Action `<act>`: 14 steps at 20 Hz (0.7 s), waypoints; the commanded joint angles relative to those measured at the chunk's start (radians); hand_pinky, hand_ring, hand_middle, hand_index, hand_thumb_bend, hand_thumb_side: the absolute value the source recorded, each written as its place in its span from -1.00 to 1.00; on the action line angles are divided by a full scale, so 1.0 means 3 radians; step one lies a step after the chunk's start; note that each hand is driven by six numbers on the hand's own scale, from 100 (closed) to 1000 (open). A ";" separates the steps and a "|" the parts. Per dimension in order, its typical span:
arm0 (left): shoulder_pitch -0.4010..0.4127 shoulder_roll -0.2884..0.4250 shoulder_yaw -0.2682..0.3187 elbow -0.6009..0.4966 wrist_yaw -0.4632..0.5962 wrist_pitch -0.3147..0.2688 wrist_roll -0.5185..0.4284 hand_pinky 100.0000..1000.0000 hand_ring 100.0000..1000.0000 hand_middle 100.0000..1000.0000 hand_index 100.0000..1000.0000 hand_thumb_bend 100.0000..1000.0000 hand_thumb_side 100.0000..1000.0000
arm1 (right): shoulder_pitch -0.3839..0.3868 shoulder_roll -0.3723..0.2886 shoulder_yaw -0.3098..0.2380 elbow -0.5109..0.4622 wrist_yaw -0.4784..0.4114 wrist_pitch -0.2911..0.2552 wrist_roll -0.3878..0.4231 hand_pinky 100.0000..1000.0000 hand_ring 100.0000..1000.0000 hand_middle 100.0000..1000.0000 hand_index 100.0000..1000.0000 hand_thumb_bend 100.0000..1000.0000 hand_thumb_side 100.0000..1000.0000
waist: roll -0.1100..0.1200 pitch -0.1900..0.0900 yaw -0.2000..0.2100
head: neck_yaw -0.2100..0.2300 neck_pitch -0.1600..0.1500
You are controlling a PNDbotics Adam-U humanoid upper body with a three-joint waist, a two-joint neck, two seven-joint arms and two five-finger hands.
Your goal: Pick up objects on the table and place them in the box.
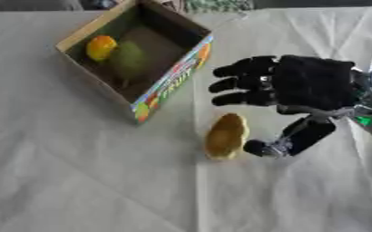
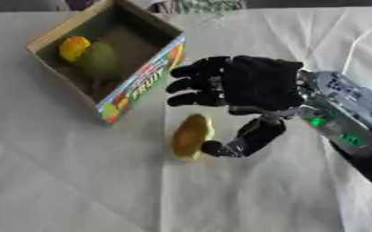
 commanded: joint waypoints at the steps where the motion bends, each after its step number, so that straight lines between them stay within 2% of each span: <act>1: -0.0016 0.0047 0.0014 -0.0053 0.0022 -0.0003 -0.0013 0.58 0.60 0.55 0.76 -1.00 -0.06 | -0.0007 -0.0094 -0.0016 -0.0071 0.0093 -0.0006 0.0057 0.77 1.00 0.81 0.90 -0.54 0.19 | 0.0004 -0.0051 0.0001 | -0.0014 -0.0049; 4: -0.0013 0.0042 0.0013 -0.0053 0.0026 -0.0001 -0.0019 0.58 0.60 0.55 0.76 -1.00 -0.06 | 0.0011 -0.0084 -0.0003 -0.0071 0.0151 0.0001 0.0108 0.77 1.00 0.82 0.90 -0.52 0.22 | 0.0004 -0.0046 0.0003 | -0.0019 -0.0064; 5: -0.0012 0.0040 0.0013 -0.0053 0.0027 0.0000 -0.0020 0.58 0.60 0.55 0.77 -1.00 -0.06 | 0.0017 -0.0081 0.0004 -0.0069 0.0169 0.0003 0.0123 0.77 1.00 0.82 0.90 -0.42 0.12 | 0.0005 -0.0045 0.0004 | -0.0019 -0.0068; 6: -0.0012 0.0038 0.0012 -0.0053 0.0029 0.0001 -0.0021 0.58 0.60 0.55 0.77 -1.00 -0.05 | 0.0021 -0.0077 0.0014 -0.0060 0.0190 0.0002 0.0138 0.77 1.00 0.82 0.90 -0.52 0.23 | 0.0005 -0.0043 0.0006 | -0.0021 -0.0074; 14: -0.0008 0.0020 0.0005 -0.0053 0.0043 0.0009 -0.0039 0.58 0.60 0.55 0.77 -1.00 -0.02 | 0.0015 -0.0024 0.0086 0.0158 0.0365 -0.0048 0.0132 0.77 1.00 0.80 0.89 -0.57 0.20 | 0.0012 -0.0026 0.0013 | -0.0033 -0.0107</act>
